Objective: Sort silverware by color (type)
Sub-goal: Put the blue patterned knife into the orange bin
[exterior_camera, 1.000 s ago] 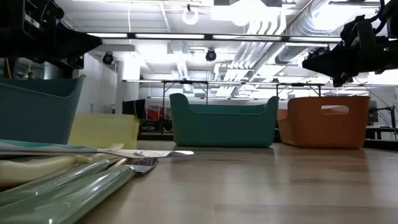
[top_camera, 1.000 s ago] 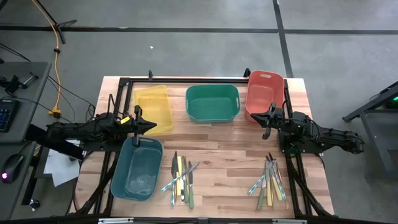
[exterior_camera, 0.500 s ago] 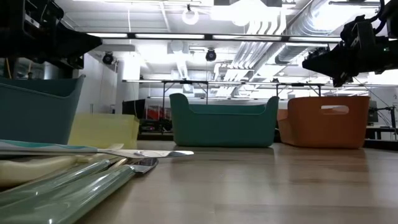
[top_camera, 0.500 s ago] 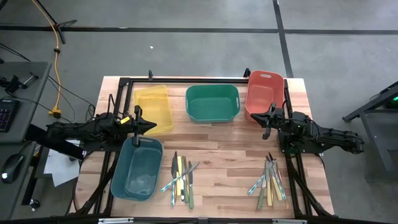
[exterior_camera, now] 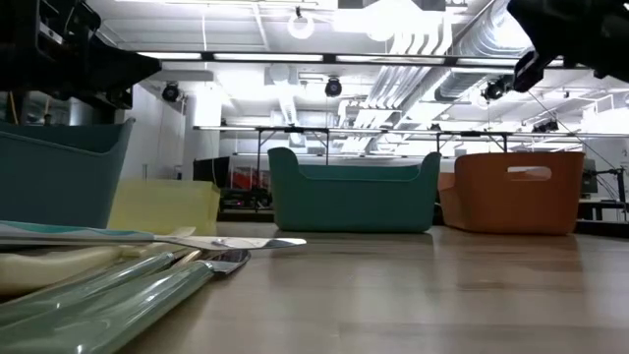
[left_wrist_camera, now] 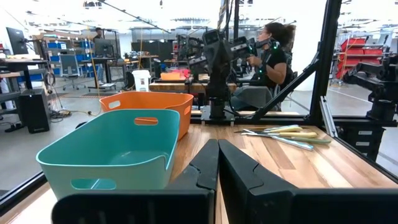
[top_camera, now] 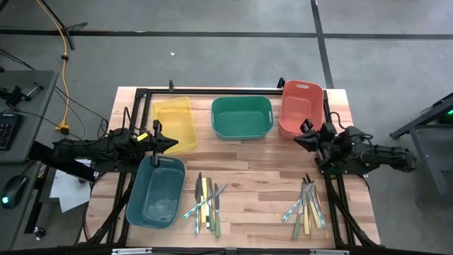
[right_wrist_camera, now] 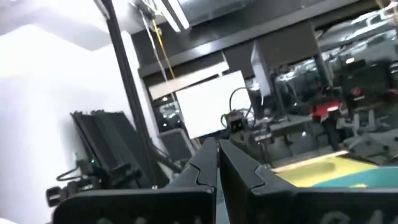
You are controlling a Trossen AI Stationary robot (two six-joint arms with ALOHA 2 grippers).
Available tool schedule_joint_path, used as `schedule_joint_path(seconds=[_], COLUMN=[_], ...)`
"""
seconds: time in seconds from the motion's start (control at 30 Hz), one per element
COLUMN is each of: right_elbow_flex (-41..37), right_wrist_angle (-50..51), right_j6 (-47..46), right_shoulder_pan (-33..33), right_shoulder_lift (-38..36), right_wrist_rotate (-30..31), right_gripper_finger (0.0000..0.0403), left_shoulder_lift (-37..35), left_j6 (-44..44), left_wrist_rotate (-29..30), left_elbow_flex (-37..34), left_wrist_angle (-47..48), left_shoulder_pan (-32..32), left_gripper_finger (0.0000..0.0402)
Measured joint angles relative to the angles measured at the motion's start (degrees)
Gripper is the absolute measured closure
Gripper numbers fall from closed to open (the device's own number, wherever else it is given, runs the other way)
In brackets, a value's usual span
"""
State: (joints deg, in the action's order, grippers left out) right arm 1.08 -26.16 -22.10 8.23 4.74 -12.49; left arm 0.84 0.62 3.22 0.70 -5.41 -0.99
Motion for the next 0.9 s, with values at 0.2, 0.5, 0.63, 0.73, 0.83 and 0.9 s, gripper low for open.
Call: schedule_joint_path(seconds=[0.2, 0.5, 0.63, 0.73, 0.83, 0.9], right_elbow_flex=[0.92, 21.36, 32.82, 41.76, 50.85, 56.76], right_wrist_angle=[-0.48, 16.32, 33.04, 46.57, 59.4, 68.22], right_j6=[3.99, 17.63, 16.57, 12.2, 7.5, 5.0], right_shoulder_pan=[-6.45, -13.23, -15.38, -17.64, -20.46, -22.46], right_shoulder_lift=[7.11, 24.18, 33.52, 41.32, 49.85, 56.02], right_wrist_rotate=[5.87, 13.62, 17.04, 18.46, 18.53, 18.51], right_gripper_finger=[0.0402, 0.0402, 0.0401, 0.0384, 0.035, 0.0324], left_shoulder_lift=[0.0, 0.0, 0.0, 0.0, 0.0, 0.0], left_j6=[0.0, 0.0, 0.0, 0.0, 0.0, 0.02], left_wrist_rotate=[0.0, 0.02, 0.02, 0.02, 0.02, 0.02], left_elbow_flex=[0.0, 0.0, 0.01, 0.01, 0.0, 0.0], left_wrist_angle=[0.0, -0.04, -0.04, -0.03, -0.04, -0.03], left_shoulder_pan=[0.0, 0.01, 0.0, 0.0, 0.0, 0.0], left_gripper_finger=[0.0398, 0.0398, 0.0398, 0.0398, 0.0398, 0.0398])
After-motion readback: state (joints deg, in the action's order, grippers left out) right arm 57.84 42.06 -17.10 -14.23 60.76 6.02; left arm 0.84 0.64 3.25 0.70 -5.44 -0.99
